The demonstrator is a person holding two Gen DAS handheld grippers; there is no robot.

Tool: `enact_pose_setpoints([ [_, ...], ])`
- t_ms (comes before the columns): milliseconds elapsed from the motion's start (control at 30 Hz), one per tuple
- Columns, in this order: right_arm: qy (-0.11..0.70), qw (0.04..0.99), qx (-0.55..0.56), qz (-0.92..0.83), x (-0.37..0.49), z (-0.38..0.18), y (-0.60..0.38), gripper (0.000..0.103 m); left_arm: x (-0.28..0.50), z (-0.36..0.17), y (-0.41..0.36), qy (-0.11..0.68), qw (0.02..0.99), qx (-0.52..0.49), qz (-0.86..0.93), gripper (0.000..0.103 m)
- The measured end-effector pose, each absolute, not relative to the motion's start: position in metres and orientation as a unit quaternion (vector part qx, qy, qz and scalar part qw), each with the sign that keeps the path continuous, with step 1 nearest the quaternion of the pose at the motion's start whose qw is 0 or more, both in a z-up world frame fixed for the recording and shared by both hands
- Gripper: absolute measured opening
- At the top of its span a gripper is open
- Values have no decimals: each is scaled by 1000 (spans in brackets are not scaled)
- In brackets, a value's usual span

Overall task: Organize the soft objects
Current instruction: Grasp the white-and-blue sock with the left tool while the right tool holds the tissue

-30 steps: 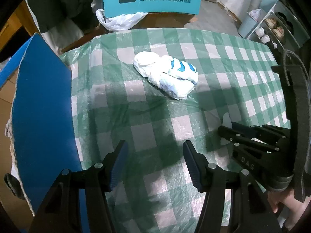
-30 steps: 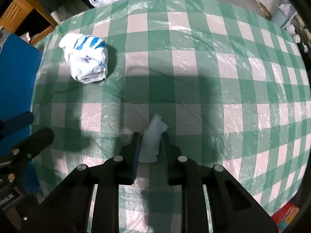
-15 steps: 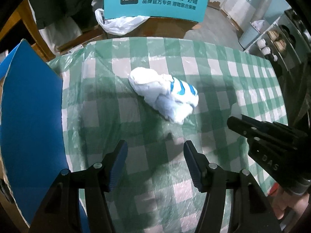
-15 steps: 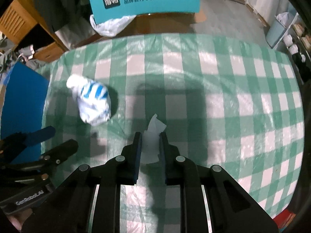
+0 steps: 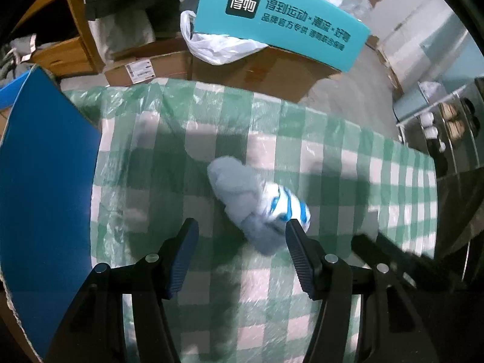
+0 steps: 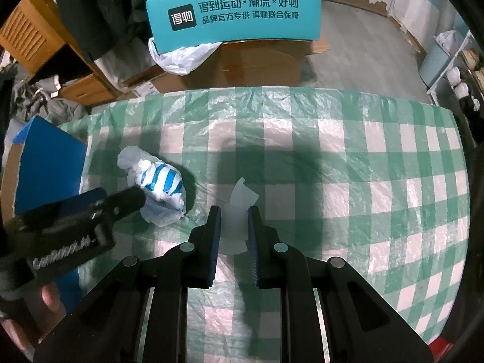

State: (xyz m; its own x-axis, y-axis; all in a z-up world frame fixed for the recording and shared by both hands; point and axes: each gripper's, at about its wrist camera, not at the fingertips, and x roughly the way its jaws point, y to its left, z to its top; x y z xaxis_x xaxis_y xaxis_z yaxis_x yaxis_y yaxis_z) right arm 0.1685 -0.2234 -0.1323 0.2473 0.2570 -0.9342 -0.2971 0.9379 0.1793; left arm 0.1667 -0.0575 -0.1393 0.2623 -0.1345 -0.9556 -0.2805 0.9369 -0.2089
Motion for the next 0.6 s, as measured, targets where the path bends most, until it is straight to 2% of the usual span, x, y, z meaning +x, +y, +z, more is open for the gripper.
enact_pose_setpoints([
  [267, 588, 790, -7, 172, 168, -130, -234, 15, 185, -152, -60, 604, 766, -209, 65, 61],
  [367, 589, 790, -1, 169, 170, -130, -238, 15, 191, -161, -63, 611, 760, -210, 69, 71],
  [600, 589, 790, 7, 169, 171, -129, -243, 15, 192, -173, -73, 619, 757, -197, 66, 71],
])
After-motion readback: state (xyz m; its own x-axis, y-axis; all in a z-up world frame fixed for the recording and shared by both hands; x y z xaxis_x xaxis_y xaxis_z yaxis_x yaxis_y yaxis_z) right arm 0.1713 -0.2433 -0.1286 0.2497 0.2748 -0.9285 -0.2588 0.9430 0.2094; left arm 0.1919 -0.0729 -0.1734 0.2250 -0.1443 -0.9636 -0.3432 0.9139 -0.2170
